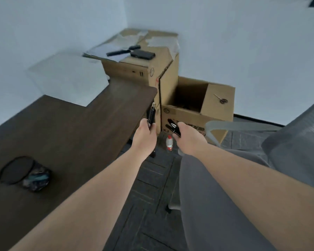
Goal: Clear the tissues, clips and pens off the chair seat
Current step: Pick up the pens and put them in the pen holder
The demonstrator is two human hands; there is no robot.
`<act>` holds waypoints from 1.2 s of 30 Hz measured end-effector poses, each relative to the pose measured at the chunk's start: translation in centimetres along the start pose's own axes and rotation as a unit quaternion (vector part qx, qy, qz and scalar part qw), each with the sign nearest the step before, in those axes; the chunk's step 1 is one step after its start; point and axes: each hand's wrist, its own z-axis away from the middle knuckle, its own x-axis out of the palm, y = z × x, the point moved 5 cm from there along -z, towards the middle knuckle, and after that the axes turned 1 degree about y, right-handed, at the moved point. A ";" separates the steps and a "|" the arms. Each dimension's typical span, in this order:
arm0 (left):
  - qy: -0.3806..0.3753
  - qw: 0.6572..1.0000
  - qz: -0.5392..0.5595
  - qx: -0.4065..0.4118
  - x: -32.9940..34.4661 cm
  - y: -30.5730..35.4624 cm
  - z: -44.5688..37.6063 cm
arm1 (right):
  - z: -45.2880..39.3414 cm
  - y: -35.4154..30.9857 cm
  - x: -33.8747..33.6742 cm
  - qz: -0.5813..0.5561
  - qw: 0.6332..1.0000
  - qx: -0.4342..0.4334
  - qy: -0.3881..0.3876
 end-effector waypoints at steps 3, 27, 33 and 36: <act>0.033 0.999 -0.005 0.005 -7.7 -0.5 1.6 | 0.6 -8.3 1.0 -0.037 0.999 -0.031 -0.019; 0.299 0.928 0.185 -0.126 -37.1 -18.9 7.2 | 0.7 -43.5 19.1 -0.297 0.928 -0.198 -0.105; 0.305 0.916 0.225 -0.132 -36.5 -20.1 4.6 | -1.9 -44.2 21.3 -0.293 0.928 -0.196 -0.122; 0.304 0.913 0.231 -0.141 -36.5 -20.8 4.0 | -2.7 -44.2 22.2 -0.305 0.926 -0.181 -0.132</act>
